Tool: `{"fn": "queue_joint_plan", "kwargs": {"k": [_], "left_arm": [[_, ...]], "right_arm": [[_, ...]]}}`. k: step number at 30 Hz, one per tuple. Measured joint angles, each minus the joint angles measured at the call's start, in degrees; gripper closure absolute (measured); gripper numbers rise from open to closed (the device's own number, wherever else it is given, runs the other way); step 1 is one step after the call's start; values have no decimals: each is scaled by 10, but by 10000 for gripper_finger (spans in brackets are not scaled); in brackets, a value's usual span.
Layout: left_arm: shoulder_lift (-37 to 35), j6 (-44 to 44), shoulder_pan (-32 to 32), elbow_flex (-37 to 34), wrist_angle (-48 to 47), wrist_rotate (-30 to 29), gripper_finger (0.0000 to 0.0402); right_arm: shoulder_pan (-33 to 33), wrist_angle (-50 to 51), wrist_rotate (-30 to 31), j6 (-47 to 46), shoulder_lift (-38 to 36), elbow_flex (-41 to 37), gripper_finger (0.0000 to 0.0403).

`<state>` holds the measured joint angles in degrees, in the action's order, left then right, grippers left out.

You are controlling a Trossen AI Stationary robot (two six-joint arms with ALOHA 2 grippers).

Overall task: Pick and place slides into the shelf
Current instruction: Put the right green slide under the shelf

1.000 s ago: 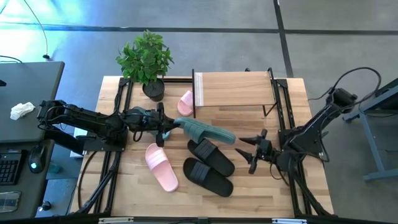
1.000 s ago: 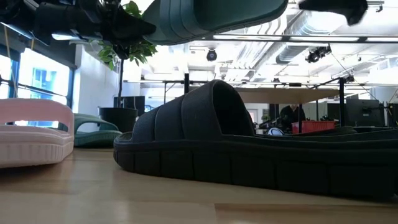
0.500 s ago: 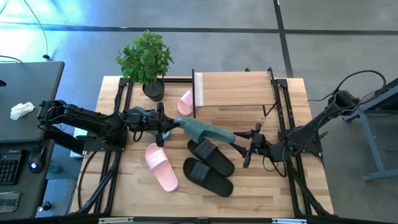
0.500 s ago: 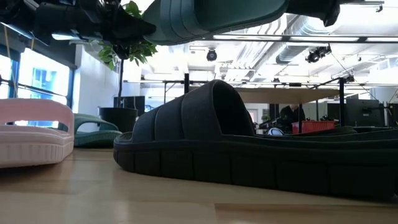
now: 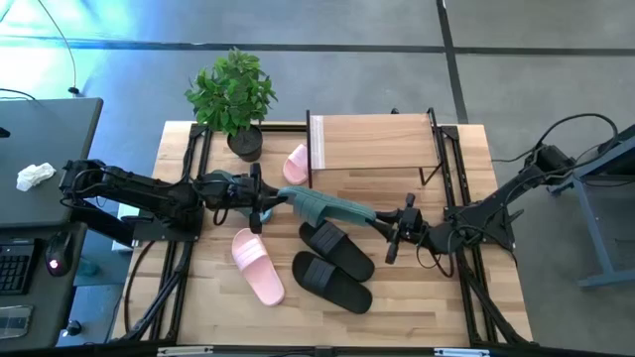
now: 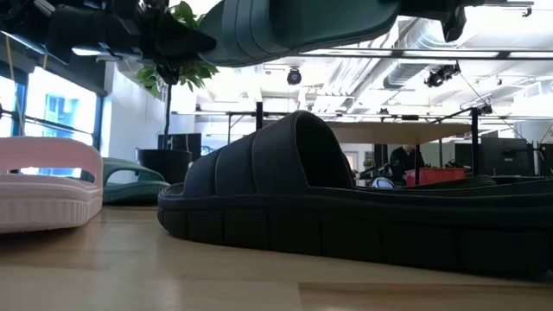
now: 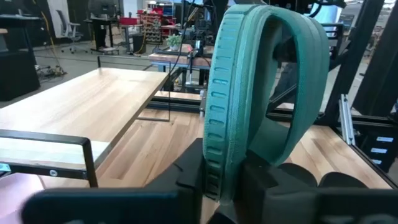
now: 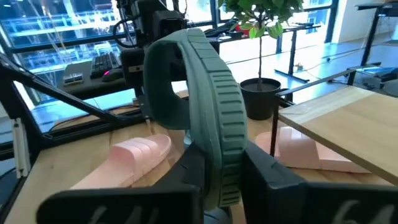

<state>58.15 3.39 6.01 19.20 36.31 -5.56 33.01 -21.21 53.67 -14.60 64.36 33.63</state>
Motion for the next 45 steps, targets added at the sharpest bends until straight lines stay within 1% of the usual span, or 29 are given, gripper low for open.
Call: {"fn": "queue_joint_plan", "kwargs": {"k": [4,8,13,16,18,21,26,31,34,38,41,45], "left_arm": [[-1,-32,-1,0,3,10,280],[-1,-69,0,0,3,28,233],[-1,-81,0,0,3,38,186],[-1,-81,0,0,3,38,165],[-1,-85,0,0,3,46,156],[0,-97,0,0,4,63,149],[-4,-107,0,0,9,80,152],[-6,-111,0,0,15,88,161],[-6,-111,0,0,15,90,165],[-6,-111,0,0,14,90,165],[-6,-111,0,0,14,90,165],[-6,-130,0,0,14,90,165]], "right_arm": [[6,3,38,9,0,0,373],[21,1,75,29,0,0,373],[50,9,108,26,-11,0,373],[76,48,129,-17,-31,0,373],[95,91,140,-77,-47,0,373],[122,182,143,-197,-74,0,373],[161,361,137,-432,-109,0,373],[186,543,135,-699,-130,0,373],[189,653,109,-871,-130,0,373],[189,779,61,-1058,-126,0,373],[189,836,32,-1156,-126,0,373],[172,831,28,-1170,-124,0,373]]}}
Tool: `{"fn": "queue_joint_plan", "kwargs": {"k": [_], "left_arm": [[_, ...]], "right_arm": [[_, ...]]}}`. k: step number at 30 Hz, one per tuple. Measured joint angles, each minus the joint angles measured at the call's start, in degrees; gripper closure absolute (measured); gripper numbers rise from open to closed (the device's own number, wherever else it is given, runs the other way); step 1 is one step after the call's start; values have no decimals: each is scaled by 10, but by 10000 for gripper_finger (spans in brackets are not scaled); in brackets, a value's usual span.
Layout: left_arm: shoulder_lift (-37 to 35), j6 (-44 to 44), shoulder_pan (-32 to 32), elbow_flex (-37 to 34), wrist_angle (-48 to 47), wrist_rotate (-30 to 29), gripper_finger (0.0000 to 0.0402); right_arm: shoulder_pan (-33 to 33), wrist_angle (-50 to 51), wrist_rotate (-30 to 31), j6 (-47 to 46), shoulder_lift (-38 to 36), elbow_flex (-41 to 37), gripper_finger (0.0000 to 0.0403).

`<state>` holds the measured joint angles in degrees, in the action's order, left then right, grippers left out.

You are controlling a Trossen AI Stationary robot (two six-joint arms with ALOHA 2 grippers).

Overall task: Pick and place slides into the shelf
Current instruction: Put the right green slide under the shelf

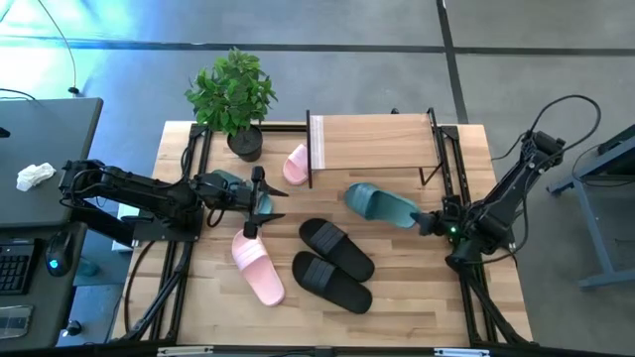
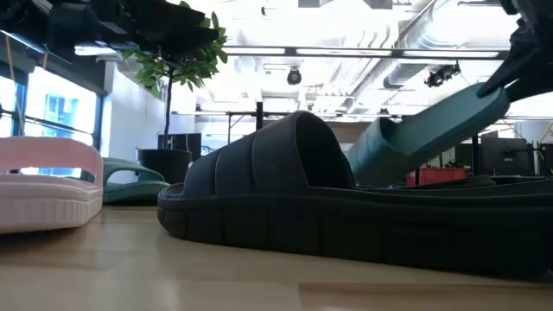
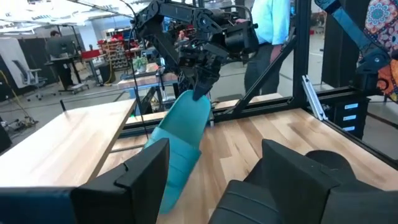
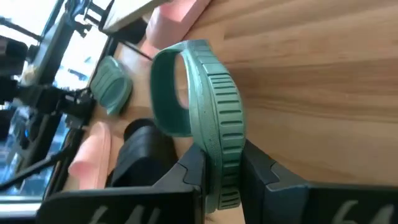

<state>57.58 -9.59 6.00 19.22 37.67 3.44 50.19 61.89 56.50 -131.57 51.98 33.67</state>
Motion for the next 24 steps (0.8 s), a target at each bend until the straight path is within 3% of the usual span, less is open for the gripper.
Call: {"fn": "queue_joint_plan", "kwargs": {"k": [5,10,18,24], "left_arm": [[0,-6,0,0,8,1,171],[0,-8,0,0,11,50,183],[1,-26,0,0,3,113,203],[1,-26,0,0,-1,116,215]], "right_arm": [[-62,20,10,0,34,0,373],[-112,40,-18,-1,91,0,373],[-138,-10,-67,6,167,0,374],[-147,-48,-126,16,213,0,365]]}}
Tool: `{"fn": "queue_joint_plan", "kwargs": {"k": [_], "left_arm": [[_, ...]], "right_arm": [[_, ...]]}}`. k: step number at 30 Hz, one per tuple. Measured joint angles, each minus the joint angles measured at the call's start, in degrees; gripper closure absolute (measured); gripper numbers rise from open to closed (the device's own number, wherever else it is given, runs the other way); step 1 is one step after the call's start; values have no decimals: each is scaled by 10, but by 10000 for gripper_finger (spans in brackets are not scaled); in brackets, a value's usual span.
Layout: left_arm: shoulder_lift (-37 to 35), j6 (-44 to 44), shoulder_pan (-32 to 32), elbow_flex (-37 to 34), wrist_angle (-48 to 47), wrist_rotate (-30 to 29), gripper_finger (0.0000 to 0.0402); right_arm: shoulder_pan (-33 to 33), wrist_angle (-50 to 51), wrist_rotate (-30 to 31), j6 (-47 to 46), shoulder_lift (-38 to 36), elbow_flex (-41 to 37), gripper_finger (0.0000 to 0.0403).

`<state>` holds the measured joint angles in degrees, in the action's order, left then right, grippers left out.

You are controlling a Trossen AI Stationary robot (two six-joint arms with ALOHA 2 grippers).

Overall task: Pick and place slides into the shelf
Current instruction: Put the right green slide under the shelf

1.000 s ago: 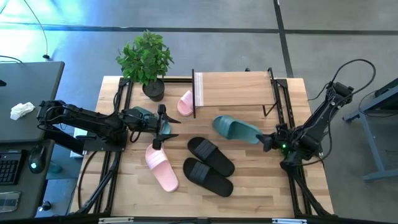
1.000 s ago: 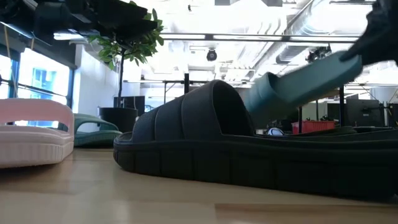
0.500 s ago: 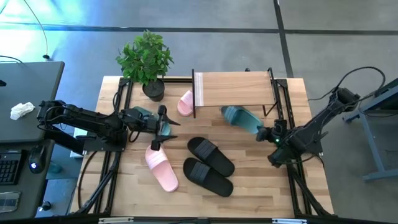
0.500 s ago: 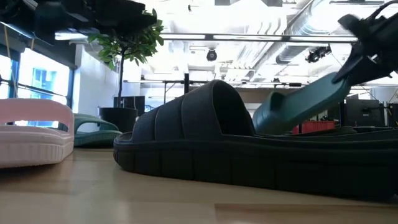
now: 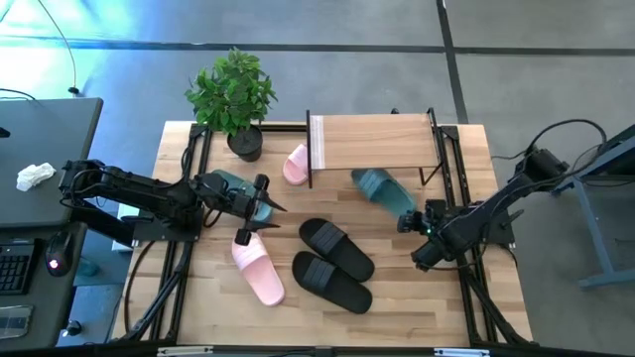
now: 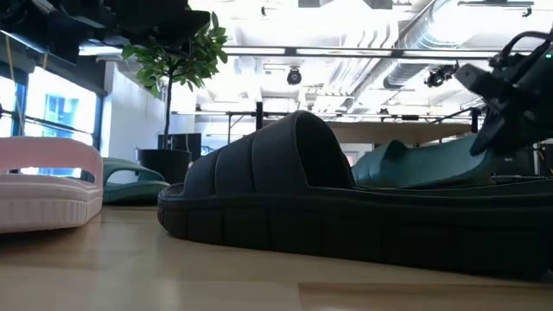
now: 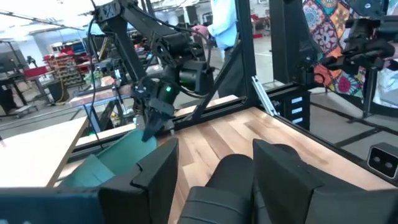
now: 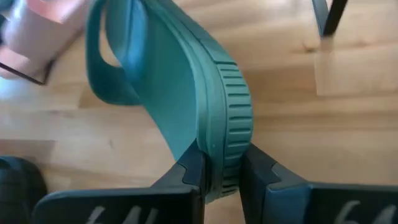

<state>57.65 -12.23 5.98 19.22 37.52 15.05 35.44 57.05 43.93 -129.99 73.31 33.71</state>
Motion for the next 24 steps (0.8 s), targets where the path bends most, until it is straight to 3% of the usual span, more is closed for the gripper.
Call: {"fn": "queue_joint_plan", "kwargs": {"k": [12,17,24], "left_arm": [[0,0,0,0,0,0,220],[0,0,0,0,0,0,220],[0,0,0,0,0,0,220]], "right_arm": [[-2,-75,-87,73,16,0,341],[-2,-82,-168,133,15,0,295],[-3,-96,-204,133,15,0,214]]}}
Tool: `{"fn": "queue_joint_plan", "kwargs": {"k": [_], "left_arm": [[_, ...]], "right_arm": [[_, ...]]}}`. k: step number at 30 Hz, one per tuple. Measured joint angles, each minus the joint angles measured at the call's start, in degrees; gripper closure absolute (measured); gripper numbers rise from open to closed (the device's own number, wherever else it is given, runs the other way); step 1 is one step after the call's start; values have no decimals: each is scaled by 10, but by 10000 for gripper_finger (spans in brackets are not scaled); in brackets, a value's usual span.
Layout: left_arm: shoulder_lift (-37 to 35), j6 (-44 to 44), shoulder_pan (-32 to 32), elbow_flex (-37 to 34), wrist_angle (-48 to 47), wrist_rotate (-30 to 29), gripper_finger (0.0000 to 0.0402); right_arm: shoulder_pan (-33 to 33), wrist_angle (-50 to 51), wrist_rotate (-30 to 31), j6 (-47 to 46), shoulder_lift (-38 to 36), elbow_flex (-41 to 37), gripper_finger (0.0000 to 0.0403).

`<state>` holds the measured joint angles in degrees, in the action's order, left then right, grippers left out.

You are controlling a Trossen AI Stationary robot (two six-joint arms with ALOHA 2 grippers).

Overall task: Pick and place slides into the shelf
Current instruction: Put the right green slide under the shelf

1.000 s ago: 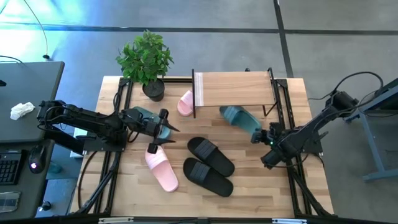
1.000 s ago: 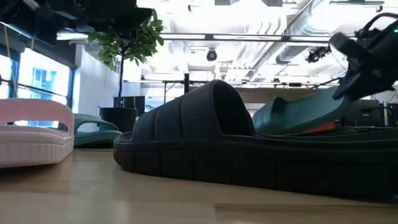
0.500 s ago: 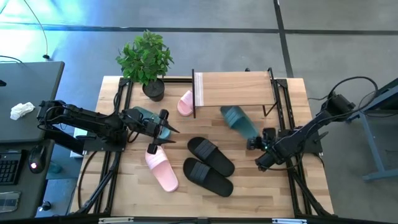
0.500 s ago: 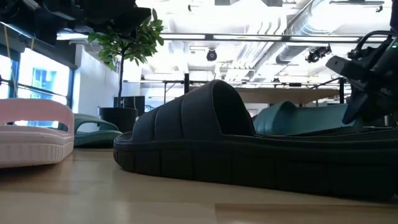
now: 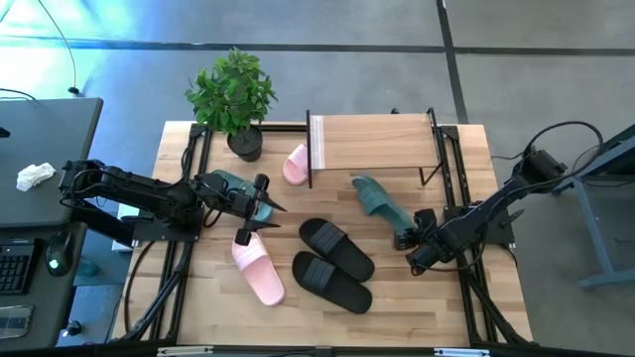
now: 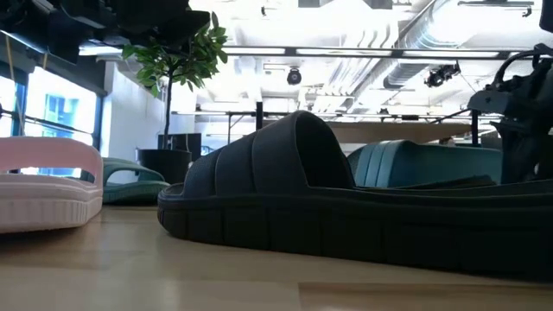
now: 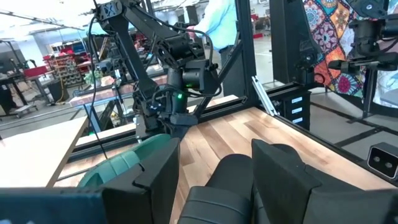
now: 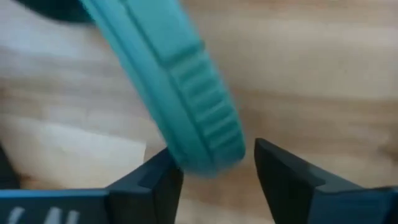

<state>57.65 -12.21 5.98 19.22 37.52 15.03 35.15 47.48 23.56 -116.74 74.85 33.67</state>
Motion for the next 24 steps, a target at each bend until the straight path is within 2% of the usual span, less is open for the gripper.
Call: {"fn": "queue_joint_plan", "kwargs": {"k": [2,5,12,17,21,24], "left_arm": [[0,0,0,0,0,0,220],[0,0,0,0,0,0,220],[0,0,0,0,-3,0,220],[0,-9,0,0,-5,0,220],[0,-10,0,0,-7,0,220],[0,-13,0,0,-11,0,220]], "right_arm": [[-3,-8,-25,1,0,0,198],[-6,-11,-31,3,0,0,187],[-5,-12,-42,52,-4,21,187],[1,15,-102,88,-4,72,187],[19,79,-157,95,-4,128,187],[33,120,-188,156,-4,176,187]]}}
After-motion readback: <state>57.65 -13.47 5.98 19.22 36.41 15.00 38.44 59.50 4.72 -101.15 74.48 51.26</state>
